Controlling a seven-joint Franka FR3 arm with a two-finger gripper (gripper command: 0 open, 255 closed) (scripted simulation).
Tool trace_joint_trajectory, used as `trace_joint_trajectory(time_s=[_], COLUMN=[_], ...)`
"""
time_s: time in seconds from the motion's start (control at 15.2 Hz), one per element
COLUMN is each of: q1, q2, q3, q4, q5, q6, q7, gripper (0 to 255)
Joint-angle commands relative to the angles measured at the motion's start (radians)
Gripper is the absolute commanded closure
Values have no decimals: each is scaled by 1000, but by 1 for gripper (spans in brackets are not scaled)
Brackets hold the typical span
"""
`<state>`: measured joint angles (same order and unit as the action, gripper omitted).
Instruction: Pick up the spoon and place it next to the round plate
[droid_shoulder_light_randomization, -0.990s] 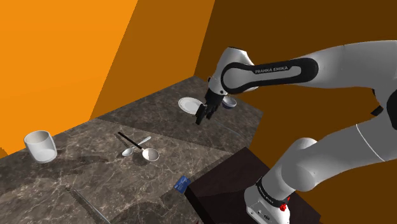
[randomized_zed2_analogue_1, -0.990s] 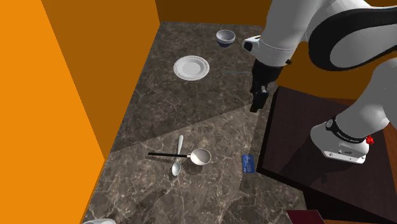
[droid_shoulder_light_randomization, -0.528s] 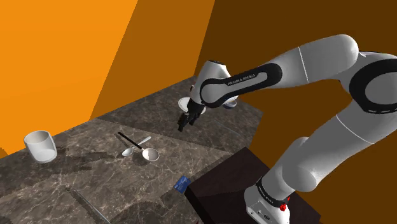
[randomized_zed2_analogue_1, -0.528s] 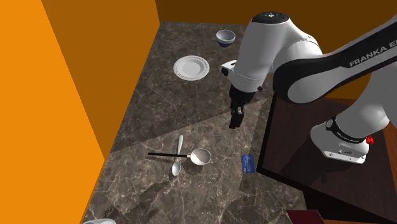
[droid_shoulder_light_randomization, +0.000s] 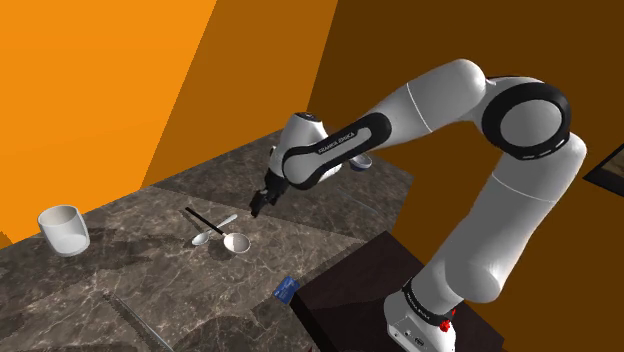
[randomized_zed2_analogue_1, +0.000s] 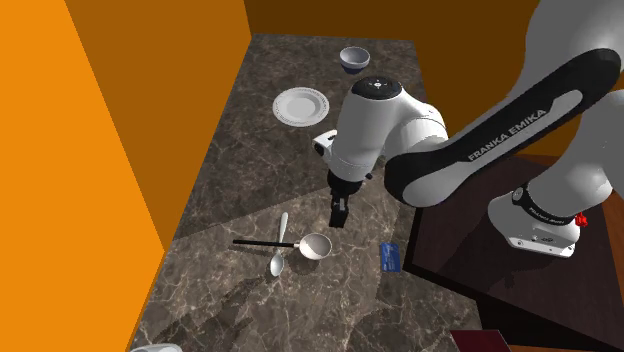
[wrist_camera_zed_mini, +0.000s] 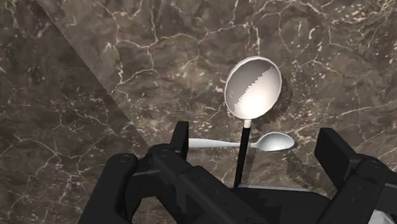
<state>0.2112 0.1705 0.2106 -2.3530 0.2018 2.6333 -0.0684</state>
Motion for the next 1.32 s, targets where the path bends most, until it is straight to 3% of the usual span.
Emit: trace_joint_trajectory(time_s=[0.0, 0.46, 0.99, 1.25], q1=[16, 98, 199, 213], q2=[85, 346, 639, 703], q3=[1, -24, -62, -68], q4=[51, 263, 586, 647], q5=[-23, -104, -163, -168], q6=[50, 149, 176, 184], q7=[12, 55, 79, 82], gripper=[0, 0, 0, 0])
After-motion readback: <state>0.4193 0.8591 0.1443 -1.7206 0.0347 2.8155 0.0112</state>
